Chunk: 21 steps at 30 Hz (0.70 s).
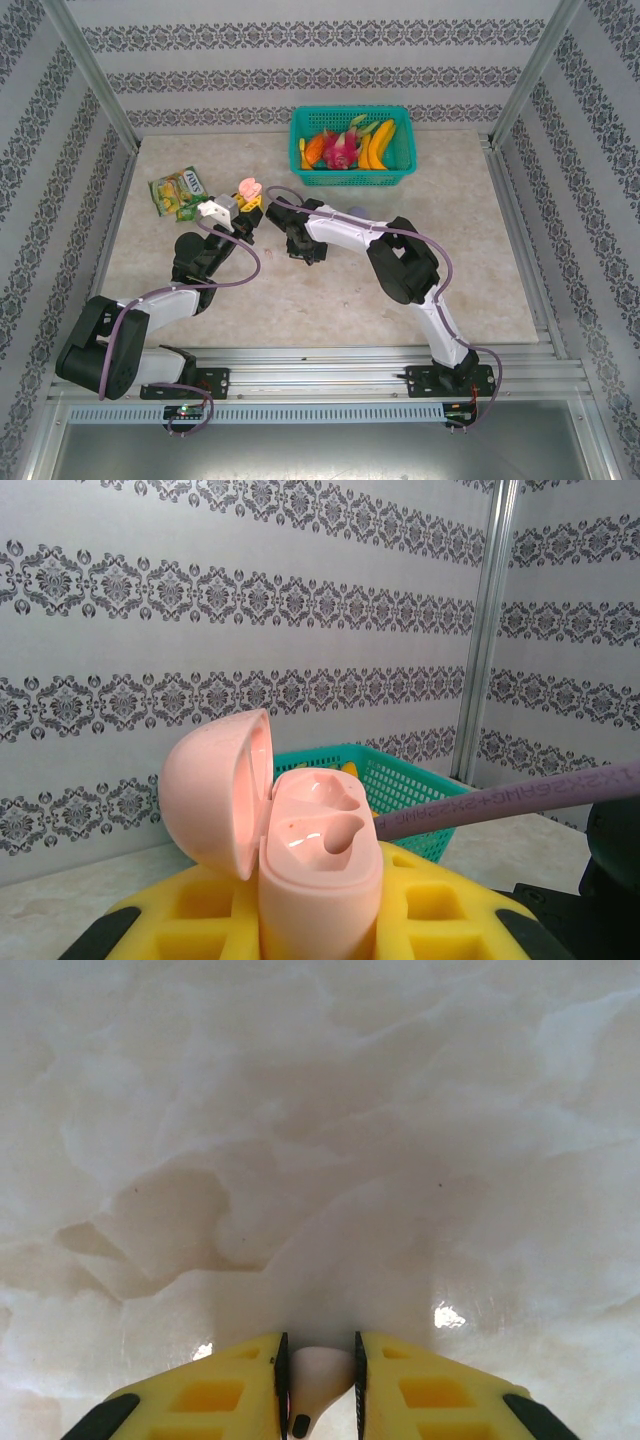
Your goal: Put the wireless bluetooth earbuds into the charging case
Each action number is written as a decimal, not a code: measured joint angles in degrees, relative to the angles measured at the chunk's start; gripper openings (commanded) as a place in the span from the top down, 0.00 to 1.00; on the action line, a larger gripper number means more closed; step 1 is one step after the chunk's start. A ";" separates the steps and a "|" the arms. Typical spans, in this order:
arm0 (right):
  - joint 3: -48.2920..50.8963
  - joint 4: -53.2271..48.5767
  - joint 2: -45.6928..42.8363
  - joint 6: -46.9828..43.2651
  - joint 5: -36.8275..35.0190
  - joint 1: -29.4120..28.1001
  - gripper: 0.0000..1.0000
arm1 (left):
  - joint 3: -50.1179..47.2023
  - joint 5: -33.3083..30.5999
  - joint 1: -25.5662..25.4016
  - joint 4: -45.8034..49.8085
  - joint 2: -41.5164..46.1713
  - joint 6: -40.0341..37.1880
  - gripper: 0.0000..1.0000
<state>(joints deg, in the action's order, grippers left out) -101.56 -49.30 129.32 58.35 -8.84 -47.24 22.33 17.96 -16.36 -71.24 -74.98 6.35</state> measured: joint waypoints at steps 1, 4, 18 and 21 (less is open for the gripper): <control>0.00 0.07 0.00 -0.04 -0.15 -0.04 0.75 | 0.00 0.00 0.00 0.00 0.00 0.00 1.00; 0.68 1.33 -0.28 -0.22 -0.68 -0.28 0.75 | 0.00 0.00 0.00 0.00 0.00 0.00 1.00; 17.44 13.11 -11.67 -1.36 -3.52 0.68 0.75 | -0.11 1.70 0.00 0.74 1.38 -0.02 1.00; 19.61 14.97 -13.70 -1.77 -4.07 1.40 0.75 | -0.11 2.62 0.00 1.64 1.81 -0.02 1.00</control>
<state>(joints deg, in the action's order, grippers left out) -81.95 -34.33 115.61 56.58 -12.91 -45.84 22.22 20.58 -16.36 -69.60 -73.17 6.33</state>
